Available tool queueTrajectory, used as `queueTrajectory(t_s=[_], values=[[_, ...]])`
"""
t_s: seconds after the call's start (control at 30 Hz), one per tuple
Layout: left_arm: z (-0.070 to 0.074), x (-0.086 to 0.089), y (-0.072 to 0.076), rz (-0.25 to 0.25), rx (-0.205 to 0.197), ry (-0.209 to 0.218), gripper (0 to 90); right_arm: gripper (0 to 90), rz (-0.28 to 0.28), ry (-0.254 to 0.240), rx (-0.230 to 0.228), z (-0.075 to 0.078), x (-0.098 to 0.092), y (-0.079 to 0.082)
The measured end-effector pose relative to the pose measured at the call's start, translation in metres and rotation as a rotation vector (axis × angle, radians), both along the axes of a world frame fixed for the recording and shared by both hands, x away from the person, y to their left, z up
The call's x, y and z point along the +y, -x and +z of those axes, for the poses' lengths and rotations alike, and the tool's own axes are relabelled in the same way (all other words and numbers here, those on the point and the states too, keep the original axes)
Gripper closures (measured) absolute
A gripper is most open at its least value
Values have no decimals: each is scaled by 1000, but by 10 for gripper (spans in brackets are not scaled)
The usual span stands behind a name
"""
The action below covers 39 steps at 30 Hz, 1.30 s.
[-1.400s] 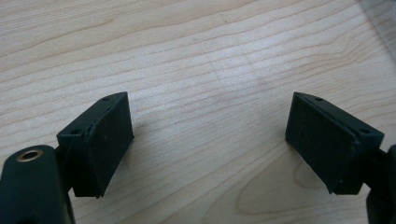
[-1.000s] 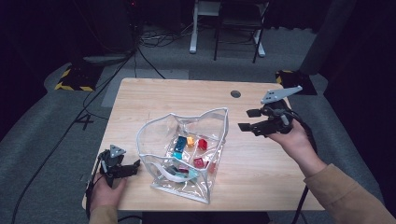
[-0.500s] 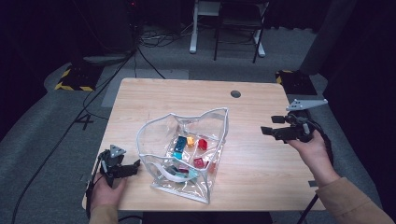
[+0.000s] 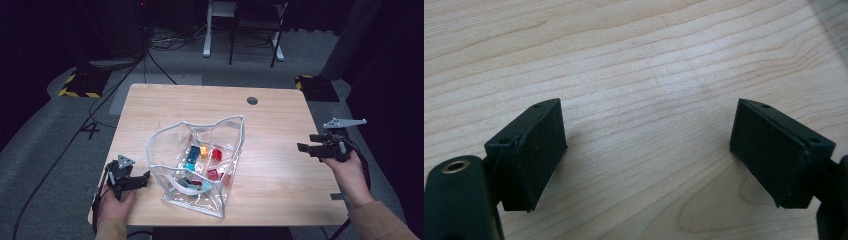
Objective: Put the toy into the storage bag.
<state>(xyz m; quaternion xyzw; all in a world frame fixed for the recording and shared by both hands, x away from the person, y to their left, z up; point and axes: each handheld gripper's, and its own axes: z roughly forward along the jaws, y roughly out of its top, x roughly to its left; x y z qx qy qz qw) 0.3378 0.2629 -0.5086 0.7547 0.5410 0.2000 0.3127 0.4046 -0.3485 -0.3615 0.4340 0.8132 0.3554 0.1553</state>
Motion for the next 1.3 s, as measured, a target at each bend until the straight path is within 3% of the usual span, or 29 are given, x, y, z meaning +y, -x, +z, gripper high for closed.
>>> queueTrajectory(t_s=[0.57, 0.77, 0.97, 1.17, 1.3], values=[[0, 0, 0, -1, 1, -2, 151, 320, -75, 34, 65, -59, -26, 15], [0, 0, 0, -2, 1, -3, 151, 321, -77, 67, 87, -84, -25, 22], [0, 0, 0, -2, 1, -3, 151, 331, -72, 59, 99, -107, -21, 31], [0, 0, 0, -2, 1, -3, 151, 318, -18, 56, 18, -125, -16, 42], [0, 0, 0, -2, 1, -3, 151, 207, -28, 56, -56, -140, -15, 47]])
